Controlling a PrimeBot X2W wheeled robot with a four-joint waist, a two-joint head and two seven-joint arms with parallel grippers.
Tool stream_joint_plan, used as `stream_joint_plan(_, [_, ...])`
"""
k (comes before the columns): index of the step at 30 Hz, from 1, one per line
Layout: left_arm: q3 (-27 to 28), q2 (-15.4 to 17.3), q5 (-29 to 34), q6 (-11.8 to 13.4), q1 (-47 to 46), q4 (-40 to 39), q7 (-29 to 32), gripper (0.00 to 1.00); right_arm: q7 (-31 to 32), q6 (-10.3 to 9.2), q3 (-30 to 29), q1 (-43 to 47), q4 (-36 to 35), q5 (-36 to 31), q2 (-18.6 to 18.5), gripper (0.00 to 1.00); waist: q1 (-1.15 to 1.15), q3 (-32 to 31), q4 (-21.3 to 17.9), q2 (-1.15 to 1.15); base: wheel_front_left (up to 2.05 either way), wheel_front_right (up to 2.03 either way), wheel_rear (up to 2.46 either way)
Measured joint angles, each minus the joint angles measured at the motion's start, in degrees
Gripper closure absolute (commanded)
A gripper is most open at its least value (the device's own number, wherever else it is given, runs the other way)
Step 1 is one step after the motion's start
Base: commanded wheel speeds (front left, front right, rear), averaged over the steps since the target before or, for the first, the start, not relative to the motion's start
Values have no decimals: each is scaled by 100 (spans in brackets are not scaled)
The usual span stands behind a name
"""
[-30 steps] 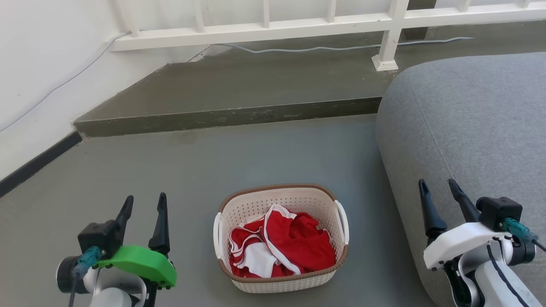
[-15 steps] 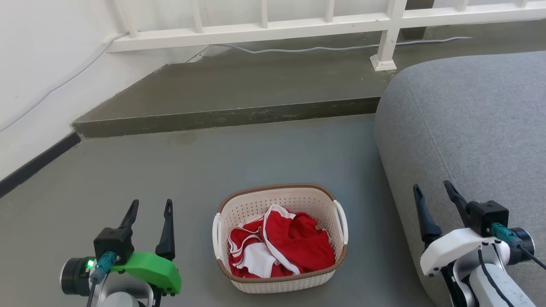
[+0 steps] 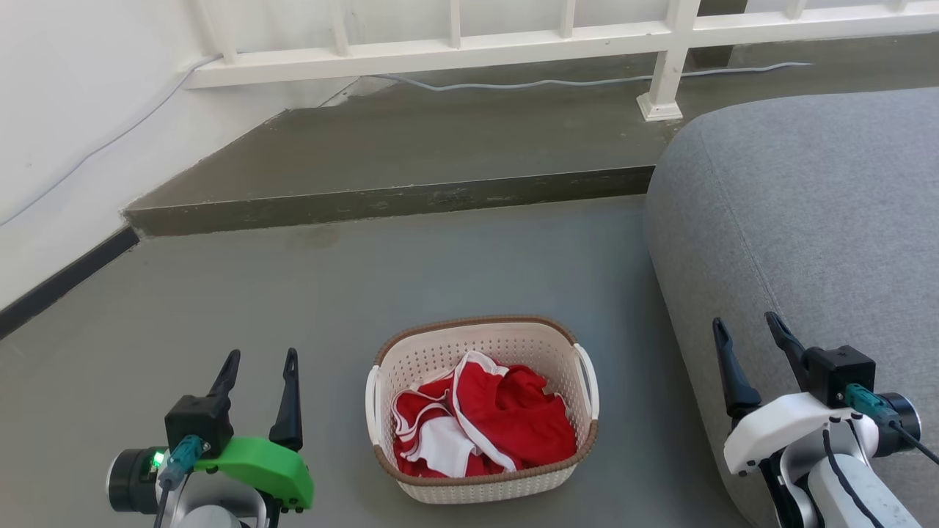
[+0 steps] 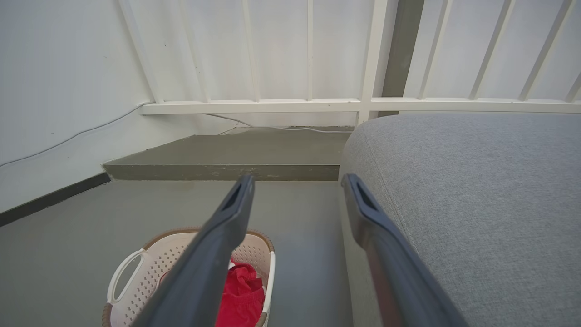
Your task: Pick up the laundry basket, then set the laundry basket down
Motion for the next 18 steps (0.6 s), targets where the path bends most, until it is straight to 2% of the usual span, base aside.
stream_joint_plan(18, [47, -84, -10, -57, -5, 66, 0, 0, 0, 60, -31, -8, 20, -51, 33, 0, 0, 272, 25, 0, 0, 0, 0])
